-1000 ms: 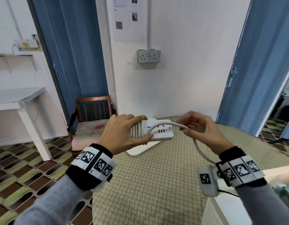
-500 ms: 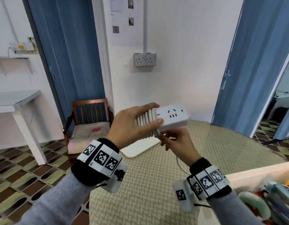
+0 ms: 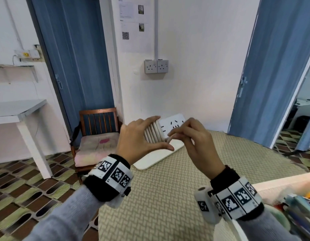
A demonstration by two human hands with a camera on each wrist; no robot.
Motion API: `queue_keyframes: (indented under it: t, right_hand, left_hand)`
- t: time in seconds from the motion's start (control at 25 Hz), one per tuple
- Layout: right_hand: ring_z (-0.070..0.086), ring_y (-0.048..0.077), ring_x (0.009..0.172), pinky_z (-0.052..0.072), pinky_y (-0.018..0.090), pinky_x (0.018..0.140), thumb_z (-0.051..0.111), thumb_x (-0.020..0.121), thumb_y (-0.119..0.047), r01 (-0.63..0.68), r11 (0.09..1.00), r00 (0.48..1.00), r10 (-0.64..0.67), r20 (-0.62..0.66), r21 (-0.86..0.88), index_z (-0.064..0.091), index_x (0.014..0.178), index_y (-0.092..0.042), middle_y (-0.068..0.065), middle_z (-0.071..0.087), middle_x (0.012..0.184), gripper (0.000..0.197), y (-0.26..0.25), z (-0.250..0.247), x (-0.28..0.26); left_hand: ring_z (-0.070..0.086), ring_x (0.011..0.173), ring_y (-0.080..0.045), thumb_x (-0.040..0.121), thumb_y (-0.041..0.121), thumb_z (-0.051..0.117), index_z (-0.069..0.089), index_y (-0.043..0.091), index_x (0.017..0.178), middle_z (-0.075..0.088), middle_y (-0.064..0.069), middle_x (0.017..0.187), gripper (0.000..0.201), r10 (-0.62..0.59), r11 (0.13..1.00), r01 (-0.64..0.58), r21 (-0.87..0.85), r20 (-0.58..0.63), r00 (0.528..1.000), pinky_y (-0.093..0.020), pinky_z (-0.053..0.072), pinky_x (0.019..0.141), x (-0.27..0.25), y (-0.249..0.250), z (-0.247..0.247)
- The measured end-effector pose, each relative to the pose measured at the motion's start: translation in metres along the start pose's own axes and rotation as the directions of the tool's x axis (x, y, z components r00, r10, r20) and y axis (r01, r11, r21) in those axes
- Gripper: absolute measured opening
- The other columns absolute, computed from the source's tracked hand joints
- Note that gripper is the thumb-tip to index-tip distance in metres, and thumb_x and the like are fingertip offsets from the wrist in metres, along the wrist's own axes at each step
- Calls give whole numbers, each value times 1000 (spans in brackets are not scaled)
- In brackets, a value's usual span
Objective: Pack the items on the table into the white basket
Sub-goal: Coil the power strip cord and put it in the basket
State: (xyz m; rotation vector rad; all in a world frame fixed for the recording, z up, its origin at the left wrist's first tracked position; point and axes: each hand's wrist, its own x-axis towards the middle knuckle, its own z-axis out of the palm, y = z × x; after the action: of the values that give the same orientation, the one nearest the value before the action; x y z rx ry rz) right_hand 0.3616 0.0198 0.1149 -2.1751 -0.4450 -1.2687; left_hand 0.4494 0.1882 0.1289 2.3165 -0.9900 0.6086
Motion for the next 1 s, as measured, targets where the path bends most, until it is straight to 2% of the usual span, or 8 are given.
queue_keyframes:
  t: [0.08, 0.16, 0.24, 0.36, 0.56, 0.72, 0.88, 1.0]
  right_hand:
    - [50, 9, 84, 45, 13, 74, 58, 87, -14, -20, 1000, 1000, 20, 9, 7, 73, 93, -9, 2, 49, 87, 17, 3, -3, 10]
    - [47, 13, 96, 46, 26, 81, 59, 83, -40, -87, 986, 994, 95, 51, -142, 70, 103, -23, -4, 49, 102, 28, 10, -5, 16]
    - [51, 9, 99, 46, 26, 81, 58, 80, -55, -247, 965, 938, 260, 229, -84, 66, 110, -33, -11, 55, 109, 38, 16, -11, 18]
    - [62, 5, 79, 48, 23, 61, 60, 84, -45, -357, 914, 916, 302, 264, 193, 69, 99, -24, -7, 68, 90, 26, 13, -8, 13]
    - [65, 12, 81, 52, 35, 70, 61, 80, -43, -277, 931, 957, 288, -16, 236, 72, 87, -18, -6, 70, 84, 28, 8, 7, -1]
    - [63, 10, 68, 44, 22, 56, 77, 75, -41, -430, 806, 900, 418, 123, 407, 70, 96, -24, -3, 68, 88, 28, 4, -2, -2]
    - [57, 19, 74, 52, 24, 69, 71, 77, 0, -472, 802, 873, 365, 324, 366, 63, 112, -21, 5, 60, 109, 41, 20, -34, 0]
    - [68, 17, 79, 57, 30, 75, 71, 79, 4, -424, 839, 905, 390, 167, 341, 71, 97, -12, 4, 72, 91, 24, 23, -40, 1]
  left_hand:
    - [56, 93, -9, 50, 93, 45, 48, 39, 127, 63, 13, 99, 94, 52, 995, -52, 85, 1, 999, -32, 31, 83, -4, 6, 3]
    - [58, 86, -9, 57, 88, 47, 54, 36, 120, 64, 12, 92, 82, 103, 989, -97, 108, -55, 993, -31, 31, 78, -6, 8, 1]
    - [59, 81, -8, 61, 85, 47, 57, 33, 117, 65, 13, 89, 77, 152, 985, -143, 100, -82, 985, -30, 33, 76, -8, 8, -2]
    - [60, 81, -6, 65, 86, 44, 55, 32, 120, 66, 12, 92, 77, 184, 978, -180, 104, -31, 982, -31, 40, 77, -12, 7, -4]
    - [55, 83, -7, 61, 94, 30, 48, 38, 127, 61, 13, 91, 88, 128, 970, -136, 202, 55, 990, -32, 38, 79, -13, 15, -5]
    - [54, 78, -8, 71, 83, 28, 53, 36, 127, 61, 11, 85, 77, 149, 969, -159, 191, 69, 986, -30, 33, 76, -9, 11, -9]
    - [58, 76, -9, 74, 85, 23, 55, 35, 124, 62, 12, 83, 78, 86, 977, -94, 190, 50, 995, -35, 41, 76, -4, -12, -14]
    - [60, 78, -7, 73, 87, 19, 54, 37, 126, 65, 12, 88, 81, 75, 986, -82, 146, 58, 996, -36, 46, 78, 0, -20, -19]
